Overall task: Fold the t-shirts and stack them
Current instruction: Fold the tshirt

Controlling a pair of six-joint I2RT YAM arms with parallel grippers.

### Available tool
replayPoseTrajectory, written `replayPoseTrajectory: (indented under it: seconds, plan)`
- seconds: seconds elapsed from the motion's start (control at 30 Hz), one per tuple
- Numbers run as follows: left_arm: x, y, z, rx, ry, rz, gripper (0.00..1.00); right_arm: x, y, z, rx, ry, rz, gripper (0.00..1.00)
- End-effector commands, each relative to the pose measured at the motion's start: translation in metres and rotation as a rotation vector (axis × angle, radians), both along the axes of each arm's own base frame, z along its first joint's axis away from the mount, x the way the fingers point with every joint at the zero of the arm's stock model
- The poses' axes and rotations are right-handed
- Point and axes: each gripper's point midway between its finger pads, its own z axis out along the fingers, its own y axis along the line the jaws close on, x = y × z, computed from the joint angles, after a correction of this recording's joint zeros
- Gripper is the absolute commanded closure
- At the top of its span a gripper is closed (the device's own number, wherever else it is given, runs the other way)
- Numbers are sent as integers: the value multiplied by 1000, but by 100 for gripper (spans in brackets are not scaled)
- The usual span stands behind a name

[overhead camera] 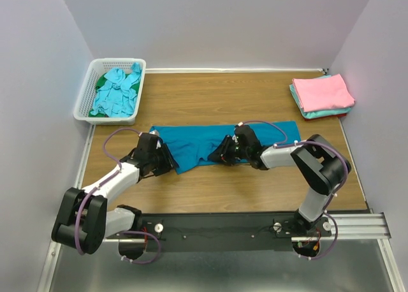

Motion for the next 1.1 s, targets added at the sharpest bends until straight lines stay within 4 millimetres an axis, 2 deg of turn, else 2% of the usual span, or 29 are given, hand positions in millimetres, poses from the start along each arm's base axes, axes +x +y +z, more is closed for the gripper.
replayPoseTrajectory:
  seconds: [0.0, 0.3, 0.43, 0.47, 0.57, 0.87, 1.07]
  plan:
    - [0, -8, 6, -17, 5, -24, 44, 14, 10, 4, 20, -32, -23, 62]
    - [-3, -11, 4, -9, 24, -24, 44, 10, 7, -10, 4, 11, -40, 65]
    - [-6, -13, 4, -8, 33, -28, 44, 9, 6, -10, 4, 12, -41, 80]
    - [-7, -13, 4, -7, 38, -30, 44, 8, 6, -10, 3, 11, -40, 87]
    - [-8, -13, 6, -1, 42, -26, 46, 8, 5, -9, 1, 6, -40, 99]
    - [-12, -12, 2, 22, 76, -22, 59, 9, 2, -6, -16, -22, -34, 99]
    - [-12, -14, -4, 36, 102, -32, 63, 8, 4, -7, -15, -15, -24, 99]
